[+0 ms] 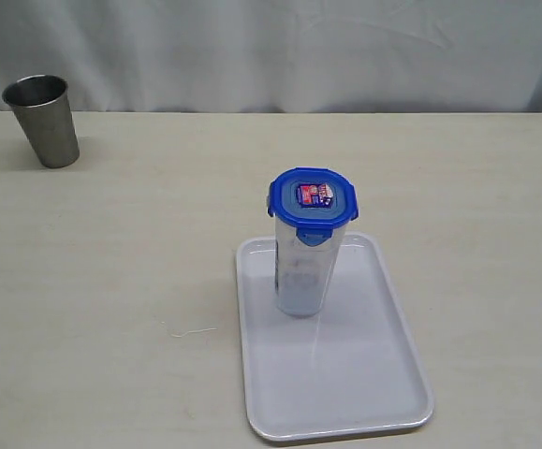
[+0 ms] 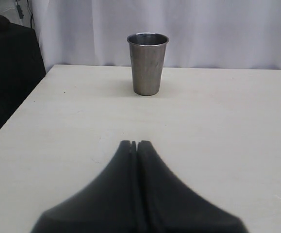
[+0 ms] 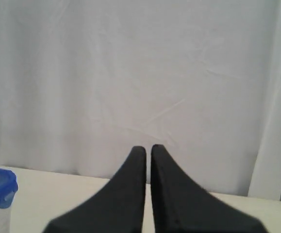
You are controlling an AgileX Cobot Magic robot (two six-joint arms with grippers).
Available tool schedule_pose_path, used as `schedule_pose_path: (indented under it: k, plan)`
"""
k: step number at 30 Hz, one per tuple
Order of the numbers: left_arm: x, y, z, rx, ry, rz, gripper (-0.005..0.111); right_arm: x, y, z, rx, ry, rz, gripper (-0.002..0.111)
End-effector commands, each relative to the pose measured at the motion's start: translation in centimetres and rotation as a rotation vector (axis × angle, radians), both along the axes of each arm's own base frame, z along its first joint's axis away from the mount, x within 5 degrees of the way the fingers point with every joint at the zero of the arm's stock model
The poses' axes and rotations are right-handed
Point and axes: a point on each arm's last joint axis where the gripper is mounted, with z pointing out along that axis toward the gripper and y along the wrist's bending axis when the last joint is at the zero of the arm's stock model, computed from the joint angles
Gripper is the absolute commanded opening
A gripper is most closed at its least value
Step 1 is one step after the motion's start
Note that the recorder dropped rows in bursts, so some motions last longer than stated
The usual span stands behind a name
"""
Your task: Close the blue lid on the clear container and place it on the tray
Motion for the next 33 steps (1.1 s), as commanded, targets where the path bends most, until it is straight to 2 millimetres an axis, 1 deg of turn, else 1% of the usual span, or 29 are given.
schedule_pose_path:
  k: [1, 5, 7, 10, 13, 33]
  plan:
    - [0.0, 0.0, 0.0, -0.004, -0.008, 0.000, 0.000, 0.1, -0.2, -1.0, 0.006, 0.081, -0.018, 0.005]
    - [0.0, 0.0, 0.0, -0.004, -0.008, 0.000, 0.000, 0.2, -0.3, -1.7, 0.003, 0.161, -0.034, 0.005]
    - [0.0, 0.0, 0.0, -0.004, -0.008, 0.000, 0.000, 0.2, -0.4, -2.5, 0.006, 0.240, -0.047, 0.005]
    - [0.0, 0.0, 0.0, -0.004, -0.008, 0.000, 0.000, 0.1, -0.5, -3.5, 0.060, 0.355, -0.052, 0.005]
    - [0.0, 0.0, 0.0, -0.004, -0.008, 0.000, 0.000, -0.1, -0.6, -4.4, 0.055, 0.459, -0.069, 0.005]
    - [0.0, 0.0, 0.0, -0.004, -0.008, 0.000, 0.000, -0.1, -0.6, -4.4, 0.050, 0.456, -0.068, 0.005]
